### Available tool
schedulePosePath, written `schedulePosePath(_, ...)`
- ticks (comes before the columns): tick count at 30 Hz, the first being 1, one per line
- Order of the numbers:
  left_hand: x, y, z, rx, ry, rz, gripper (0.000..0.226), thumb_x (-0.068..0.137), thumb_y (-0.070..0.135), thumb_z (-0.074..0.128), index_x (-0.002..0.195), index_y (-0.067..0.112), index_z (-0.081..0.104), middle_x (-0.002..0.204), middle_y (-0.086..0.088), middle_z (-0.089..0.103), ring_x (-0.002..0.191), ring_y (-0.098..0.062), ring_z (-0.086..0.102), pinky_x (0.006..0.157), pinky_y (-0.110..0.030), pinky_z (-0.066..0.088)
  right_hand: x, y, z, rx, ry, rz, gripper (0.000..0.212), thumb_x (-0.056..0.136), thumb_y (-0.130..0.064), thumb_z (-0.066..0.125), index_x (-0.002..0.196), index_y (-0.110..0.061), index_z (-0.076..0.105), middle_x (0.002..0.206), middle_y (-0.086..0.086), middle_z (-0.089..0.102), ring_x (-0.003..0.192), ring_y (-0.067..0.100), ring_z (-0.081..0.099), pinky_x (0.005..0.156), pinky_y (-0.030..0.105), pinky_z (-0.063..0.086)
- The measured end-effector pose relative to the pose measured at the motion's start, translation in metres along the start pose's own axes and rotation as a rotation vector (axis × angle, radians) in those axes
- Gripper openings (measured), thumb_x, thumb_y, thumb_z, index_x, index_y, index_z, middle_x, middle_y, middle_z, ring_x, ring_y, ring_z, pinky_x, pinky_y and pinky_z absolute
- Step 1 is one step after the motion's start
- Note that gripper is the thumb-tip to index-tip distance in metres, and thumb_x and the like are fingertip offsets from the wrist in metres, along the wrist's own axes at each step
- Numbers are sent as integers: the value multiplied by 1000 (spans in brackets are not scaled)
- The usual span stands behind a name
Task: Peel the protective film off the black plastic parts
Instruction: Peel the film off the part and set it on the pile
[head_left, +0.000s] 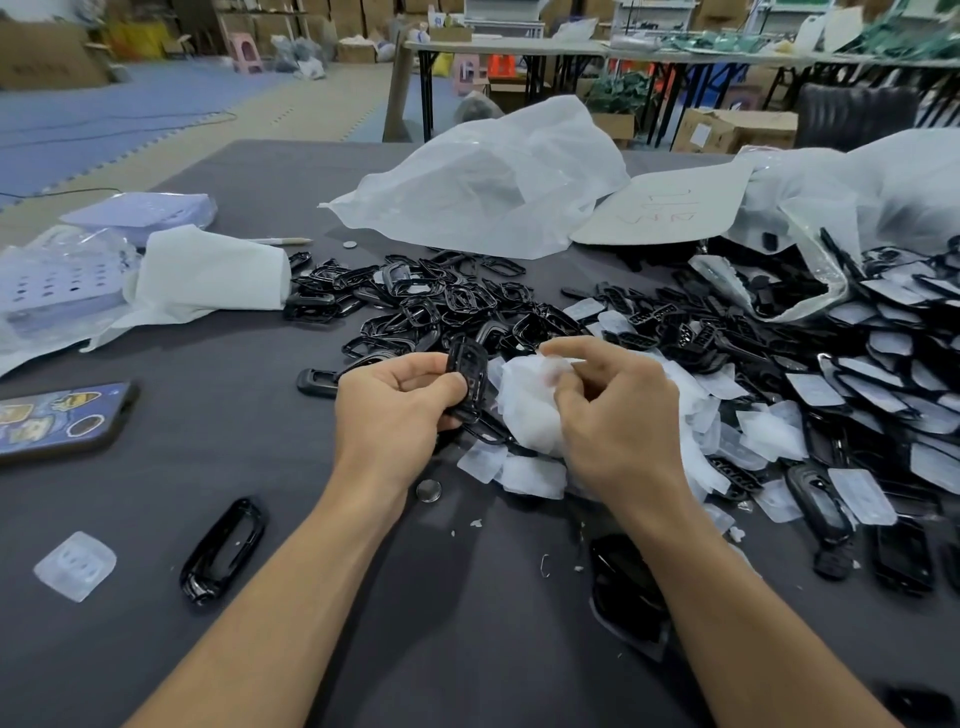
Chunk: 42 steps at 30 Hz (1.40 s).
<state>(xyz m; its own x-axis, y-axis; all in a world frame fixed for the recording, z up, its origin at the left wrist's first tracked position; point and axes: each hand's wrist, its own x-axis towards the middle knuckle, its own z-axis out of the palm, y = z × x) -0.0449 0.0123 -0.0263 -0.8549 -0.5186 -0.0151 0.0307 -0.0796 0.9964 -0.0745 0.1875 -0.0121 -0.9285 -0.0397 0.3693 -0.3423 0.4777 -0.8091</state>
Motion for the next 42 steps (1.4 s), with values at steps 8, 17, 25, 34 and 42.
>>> schedulePosePath(8,-14,9,1,93,-495,-25,45,66,6,71,106,26,81,69,-6,73,61,-19,59,57,-23,50,1,2,4,69,-33,61,18,82,-11,80,76,-27,78,72,-22,74,71,-6,70,68,10,53)
schedulePosePath(17,-12,-1,7,304,-443,-66,32,63,17,69,85,34,84,74,-7,79,54,-17,59,53,-23,50,9,2,-3,408,75,196,15,91,-17,74,78,-22,75,64,4,73,49,17,59,53,30,47)
schedulePosePath(25,-8,4,5,74,-166,-90,29,59,19,74,83,32,84,75,-8,79,56,-22,59,69,-50,41,6,-2,-6,430,73,99,5,84,-29,77,79,-29,78,69,-4,74,61,14,67,59,26,53)
schedulePosePath(34,-9,7,5,77,-65,-30,28,63,22,77,80,44,81,74,1,79,54,-11,63,65,-47,51,6,-2,-5,495,-178,213,30,80,1,75,101,-21,76,66,7,72,57,16,61,56,23,50)
schedulePosePath(42,-6,5,3,169,16,33,31,63,25,74,83,48,80,74,9,78,65,-11,72,48,-25,54,6,-2,-6,281,-253,81,20,81,-5,75,75,-23,79,73,-4,76,64,8,68,65,25,53)
